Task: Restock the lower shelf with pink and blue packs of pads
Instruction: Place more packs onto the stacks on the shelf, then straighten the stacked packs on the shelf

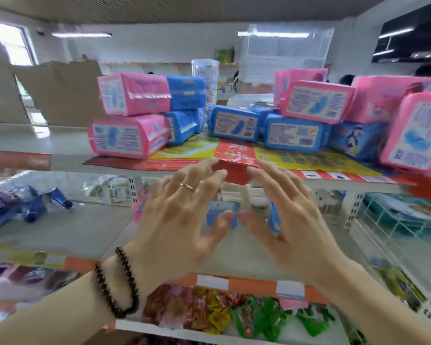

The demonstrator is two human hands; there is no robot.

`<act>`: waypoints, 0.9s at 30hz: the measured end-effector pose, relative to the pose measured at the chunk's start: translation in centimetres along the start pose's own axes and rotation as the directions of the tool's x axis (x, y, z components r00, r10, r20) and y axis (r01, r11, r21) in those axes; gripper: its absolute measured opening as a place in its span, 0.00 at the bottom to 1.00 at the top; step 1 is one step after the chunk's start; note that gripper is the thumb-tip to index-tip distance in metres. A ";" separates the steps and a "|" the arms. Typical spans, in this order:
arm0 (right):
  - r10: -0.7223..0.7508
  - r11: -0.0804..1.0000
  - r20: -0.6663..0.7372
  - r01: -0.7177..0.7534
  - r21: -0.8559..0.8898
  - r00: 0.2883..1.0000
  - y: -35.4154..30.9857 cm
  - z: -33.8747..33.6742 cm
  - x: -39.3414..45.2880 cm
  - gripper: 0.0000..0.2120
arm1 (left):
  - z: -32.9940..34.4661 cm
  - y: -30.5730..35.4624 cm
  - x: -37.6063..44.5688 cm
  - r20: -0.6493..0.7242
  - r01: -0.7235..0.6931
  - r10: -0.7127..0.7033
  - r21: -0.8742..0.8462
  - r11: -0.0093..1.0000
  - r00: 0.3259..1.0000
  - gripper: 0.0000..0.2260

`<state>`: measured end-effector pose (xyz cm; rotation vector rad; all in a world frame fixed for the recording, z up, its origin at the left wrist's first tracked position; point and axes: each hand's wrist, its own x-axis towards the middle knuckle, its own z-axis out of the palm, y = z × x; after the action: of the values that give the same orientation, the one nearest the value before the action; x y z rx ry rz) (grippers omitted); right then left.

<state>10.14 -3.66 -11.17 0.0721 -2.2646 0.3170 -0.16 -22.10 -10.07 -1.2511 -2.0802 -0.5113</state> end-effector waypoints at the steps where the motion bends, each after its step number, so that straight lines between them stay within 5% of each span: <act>1: -0.011 1.000 -0.002 0.011 0.002 1.000 -0.7 0.8 0.6 0.30 | -0.5 -0.9 -0.1 -0.018 0.012 -0.012 0.000 1.000 1.000 0.26; 13: -0.019 0.989 -0.077 0.007 -0.151 0.997 -3.2 4.5 6.0 0.30 | -2.5 -8.7 1.8 -0.077 0.005 -0.010 -0.072 0.997 0.997 0.27; 19: -0.024 0.937 -0.163 -0.035 -0.347 0.986 -0.5 0.7 7.8 0.32 | -0.7 -7.3 6.2 -0.105 -0.085 0.072 -0.122 0.989 0.992 0.27; 27: 0.106 0.770 -0.088 -0.138 -0.623 0.990 7.0 -5.3 12.1 0.41 | 1.6 -3.1 12.1 -0.053 -0.096 0.088 -0.186 0.978 0.995 0.28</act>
<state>5.01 5.06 -0.14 -0.4338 -2.2168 -0.3875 -7.46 -14.96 -2.74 -1.4237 -1.9628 -0.6998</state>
